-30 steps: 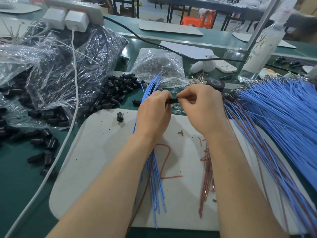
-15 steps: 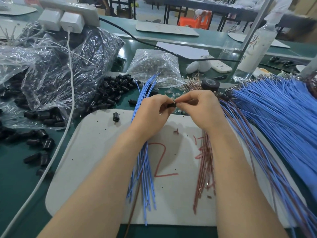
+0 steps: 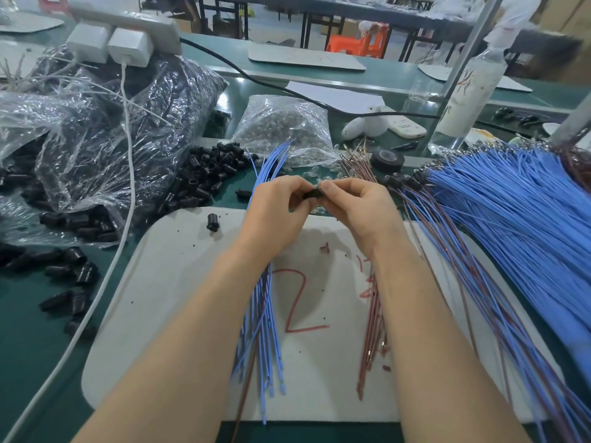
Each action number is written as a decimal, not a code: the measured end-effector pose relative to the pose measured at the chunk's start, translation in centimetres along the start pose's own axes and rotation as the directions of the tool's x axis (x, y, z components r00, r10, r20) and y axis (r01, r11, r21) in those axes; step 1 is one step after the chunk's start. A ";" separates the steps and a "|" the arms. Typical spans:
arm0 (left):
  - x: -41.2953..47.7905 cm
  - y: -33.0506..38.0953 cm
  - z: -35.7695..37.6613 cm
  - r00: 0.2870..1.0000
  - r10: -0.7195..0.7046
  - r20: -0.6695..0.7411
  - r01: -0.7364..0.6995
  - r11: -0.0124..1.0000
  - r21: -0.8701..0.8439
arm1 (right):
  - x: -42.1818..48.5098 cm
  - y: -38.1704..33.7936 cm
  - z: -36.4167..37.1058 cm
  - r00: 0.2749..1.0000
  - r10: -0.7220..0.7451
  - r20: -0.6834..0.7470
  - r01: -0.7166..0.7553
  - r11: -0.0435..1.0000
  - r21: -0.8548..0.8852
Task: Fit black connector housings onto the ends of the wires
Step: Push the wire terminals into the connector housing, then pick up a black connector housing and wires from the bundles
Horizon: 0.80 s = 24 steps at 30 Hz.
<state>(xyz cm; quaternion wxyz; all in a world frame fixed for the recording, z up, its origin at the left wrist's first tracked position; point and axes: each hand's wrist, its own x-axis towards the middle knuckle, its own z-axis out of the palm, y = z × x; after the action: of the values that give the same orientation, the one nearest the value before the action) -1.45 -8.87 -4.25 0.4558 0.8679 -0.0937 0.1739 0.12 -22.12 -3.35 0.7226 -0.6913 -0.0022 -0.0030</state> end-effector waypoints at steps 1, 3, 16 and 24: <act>0.0 0.1 0.0 1.000 0.001 -0.001 -0.001 1.000 0.000 | 0.0 0.0 0.1 1.000 0.003 -0.007 -0.003 1.000 0.020; 0.1 0.4 -0.1 1.000 0.002 -0.020 -0.002 1.000 -0.020 | 0.0 -0.2 0.4 0.999 -0.009 -0.048 0.011 0.999 0.035; 6.3 11.0 -3.8 0.904 -0.179 -0.389 -0.086 0.815 -0.573 | -5.6 -8.1 -3.9 0.940 0.030 0.339 -0.074 0.990 0.118; 6.8 13.3 8.1 0.904 -0.410 -0.119 0.214 0.677 -0.704 | -8.2 -6.7 -13.4 0.949 -0.082 -0.305 -0.073 0.882 -0.465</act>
<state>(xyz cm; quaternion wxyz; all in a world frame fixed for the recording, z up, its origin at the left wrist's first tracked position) 2.31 -23.11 4.23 0.7705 0.6134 0.0628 0.1618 -8.19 -35.79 2.65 0.5239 -0.8364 0.1125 -0.1155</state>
